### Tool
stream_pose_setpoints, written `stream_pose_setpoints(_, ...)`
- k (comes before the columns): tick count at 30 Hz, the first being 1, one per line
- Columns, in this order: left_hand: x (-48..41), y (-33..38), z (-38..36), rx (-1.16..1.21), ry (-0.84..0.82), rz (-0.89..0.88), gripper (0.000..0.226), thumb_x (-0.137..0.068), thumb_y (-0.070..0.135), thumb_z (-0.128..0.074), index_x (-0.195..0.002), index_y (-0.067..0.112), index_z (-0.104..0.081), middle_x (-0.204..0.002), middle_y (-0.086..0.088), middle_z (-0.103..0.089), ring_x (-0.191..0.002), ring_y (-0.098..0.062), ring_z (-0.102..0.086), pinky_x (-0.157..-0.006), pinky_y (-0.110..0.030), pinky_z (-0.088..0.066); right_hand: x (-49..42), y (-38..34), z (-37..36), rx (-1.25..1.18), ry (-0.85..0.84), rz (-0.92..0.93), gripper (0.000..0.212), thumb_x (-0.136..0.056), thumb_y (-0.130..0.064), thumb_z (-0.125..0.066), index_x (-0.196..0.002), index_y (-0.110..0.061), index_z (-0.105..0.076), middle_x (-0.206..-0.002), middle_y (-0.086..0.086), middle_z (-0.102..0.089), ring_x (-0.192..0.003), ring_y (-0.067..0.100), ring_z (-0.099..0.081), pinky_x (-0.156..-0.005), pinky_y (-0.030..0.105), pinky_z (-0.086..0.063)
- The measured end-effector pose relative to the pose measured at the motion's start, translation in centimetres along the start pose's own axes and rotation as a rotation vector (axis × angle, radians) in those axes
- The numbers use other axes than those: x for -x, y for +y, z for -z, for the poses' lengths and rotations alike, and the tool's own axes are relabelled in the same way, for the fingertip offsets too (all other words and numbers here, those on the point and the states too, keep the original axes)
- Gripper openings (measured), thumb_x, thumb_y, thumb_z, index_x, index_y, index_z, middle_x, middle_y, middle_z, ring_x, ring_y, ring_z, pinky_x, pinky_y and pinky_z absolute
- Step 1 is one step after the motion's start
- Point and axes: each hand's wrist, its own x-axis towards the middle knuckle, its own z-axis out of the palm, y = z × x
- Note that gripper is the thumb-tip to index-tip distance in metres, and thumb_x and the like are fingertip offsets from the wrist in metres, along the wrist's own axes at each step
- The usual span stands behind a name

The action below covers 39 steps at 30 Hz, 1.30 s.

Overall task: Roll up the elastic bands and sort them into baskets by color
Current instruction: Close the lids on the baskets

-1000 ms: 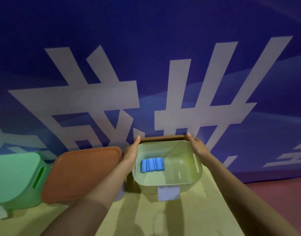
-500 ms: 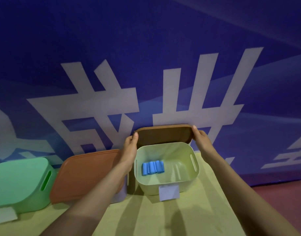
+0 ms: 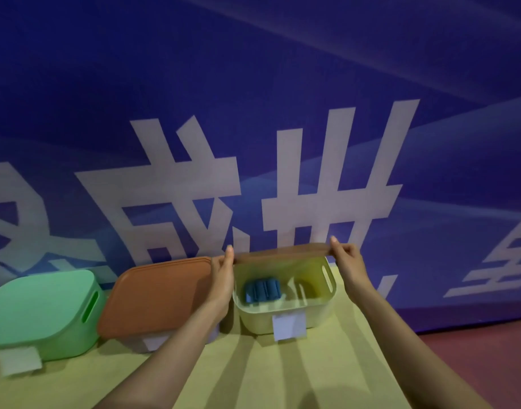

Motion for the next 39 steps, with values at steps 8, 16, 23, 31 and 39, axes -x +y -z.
stream_pose_setpoints(8,2.1,-4.5,-0.4,-0.152,-0.021,0.006,0.058,-0.095,0.015,-0.054,-0.145,0.015,-0.025,-0.141,-0.003,-0.04,-0.121,-0.019,-0.043,-0.097,-0.027,-0.034,2.8,3.6,-0.2,-0.028,-0.02,-0.055,0.042,-0.088,-0.013,-0.066,-0.124,-0.009,-0.045,-0.125,0.005,-0.049,-0.117,0.023,-0.049,-0.098,0.037,-0.044)
stream_pose_setpoints(16,3.2,-6.1,-0.5,-0.132,-0.038,0.028,0.065,-0.092,0.002,-0.055,-0.147,0.012,-0.023,-0.132,-0.005,-0.044,-0.111,-0.016,-0.045,-0.093,-0.027,-0.037,3.2,4.8,-0.2,-0.014,0.001,-0.039,0.042,-0.086,-0.006,-0.066,-0.122,-0.014,-0.048,-0.129,0.005,-0.052,-0.12,0.022,-0.05,-0.101,0.045,-0.046)
stream_pose_setpoints(23,3.1,-6.9,-0.1,-0.117,-0.035,-0.01,0.063,-0.088,0.003,-0.062,-0.142,0.014,-0.031,-0.129,-0.003,-0.049,-0.113,-0.019,-0.051,-0.102,-0.039,-0.042,3.6,5.7,-0.1,-0.035,0.088,-0.057,0.048,-0.087,-0.008,-0.066,-0.132,-0.01,-0.048,-0.131,0.009,-0.055,-0.122,0.025,-0.052,-0.102,0.04,-0.044)
stream_pose_setpoints(31,2.9,-7.3,-0.1,0.023,-0.045,-0.031,0.067,-0.082,-0.01,-0.063,-0.139,0.008,-0.033,-0.128,-0.004,-0.048,-0.114,-0.018,-0.05,-0.101,-0.034,-0.041,2.5,6.8,0.1,-0.114,0.156,-0.19,0.034,-0.087,-0.008,-0.065,-0.12,-0.001,-0.062,-0.116,0.013,-0.065,-0.1,0.022,-0.056,-0.089,0.031,-0.042)
stream_pose_setpoints(39,2.1,-7.6,-0.2,-0.168,-0.066,-0.003,0.065,-0.082,0.005,-0.069,-0.14,0.017,-0.04,-0.144,-0.002,-0.042,-0.124,-0.02,-0.046,-0.105,-0.038,-0.041,2.3,6.4,-0.1,-0.013,0.123,-0.108,0.039,-0.091,-0.001,-0.055,-0.129,-0.01,-0.055,-0.13,0.009,-0.056,-0.118,0.026,-0.052,-0.095,0.034,-0.042)
